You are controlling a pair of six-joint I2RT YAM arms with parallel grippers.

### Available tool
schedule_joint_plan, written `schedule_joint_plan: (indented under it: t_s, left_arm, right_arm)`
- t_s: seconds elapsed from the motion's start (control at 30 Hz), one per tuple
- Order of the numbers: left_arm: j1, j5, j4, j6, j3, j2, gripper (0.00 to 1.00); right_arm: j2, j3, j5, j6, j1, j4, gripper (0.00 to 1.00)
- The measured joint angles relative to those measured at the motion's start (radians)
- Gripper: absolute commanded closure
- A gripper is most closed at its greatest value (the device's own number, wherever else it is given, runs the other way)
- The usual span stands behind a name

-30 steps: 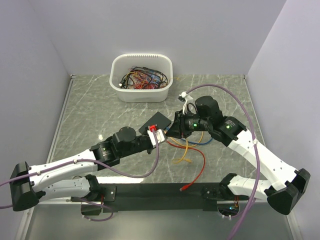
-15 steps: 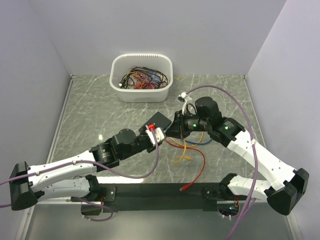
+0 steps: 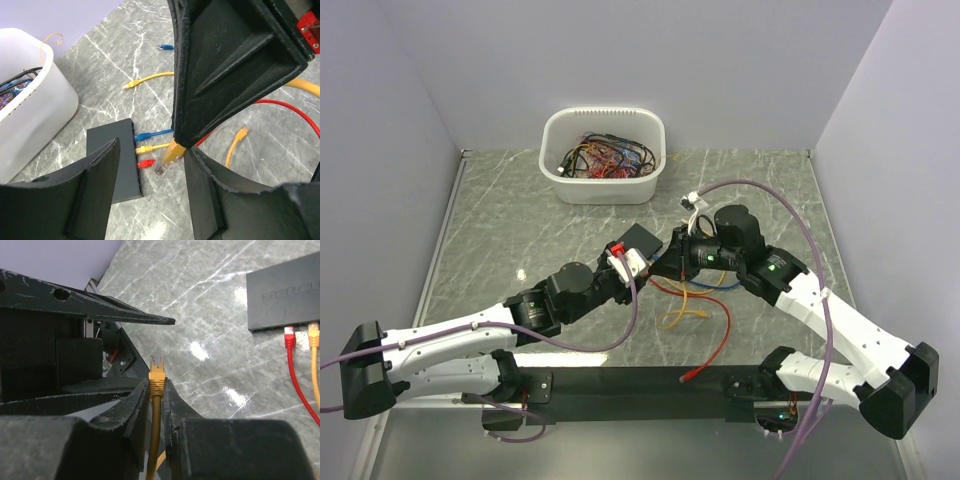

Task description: Insert the plug into the switch port

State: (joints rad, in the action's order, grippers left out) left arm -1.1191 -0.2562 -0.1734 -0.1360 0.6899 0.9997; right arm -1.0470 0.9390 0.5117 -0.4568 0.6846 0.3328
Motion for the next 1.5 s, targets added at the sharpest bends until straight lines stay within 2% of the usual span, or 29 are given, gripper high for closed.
schedule_joint_plan:
  t_s: [0.3,0.47,0.67,0.8,0.97,1.13,1.2,1.5]
  left_arm:
    - [0.019,-0.005,0.004,-0.001,-0.006,-0.015,0.42]
    - [0.090,-0.087,-0.017,-0.001,-0.023,-0.051,0.42]
    - [0.100,-0.117,-0.055,0.000,-0.023,-0.061,0.40]
    - [0.119,-0.140,-0.055,0.021,-0.024,-0.046,0.34]
    - [0.206,-0.134,-0.061,0.103,-0.029,-0.023,0.29]
    - [0.311,-0.129,-0.082,0.209,-0.048,0.016,0.25]
    - [0.352,-0.122,-0.098,0.256,-0.062,0.035,0.22]
    - [0.554,0.004,-0.203,0.431,-0.111,0.149,0.18]
  right_arm:
    - [0.042,-0.037,-0.002,-0.011,-0.001,-0.042,1.00]
    - [0.071,-0.072,0.065,-0.023,0.004,0.004,1.00]
    - [0.069,-0.102,0.089,-0.030,0.009,0.035,1.00]
    - [0.069,-0.105,-0.008,-0.029,0.010,0.053,1.00]
    - [0.068,-0.109,-0.272,-0.024,0.040,0.103,1.00]
    - [-0.061,-0.069,-0.499,-0.015,0.169,0.136,1.00]
    - [-0.124,-0.067,-0.533,-0.013,0.196,0.125,1.00]
    - [-0.383,-0.067,-0.585,0.002,0.221,0.020,1.00]
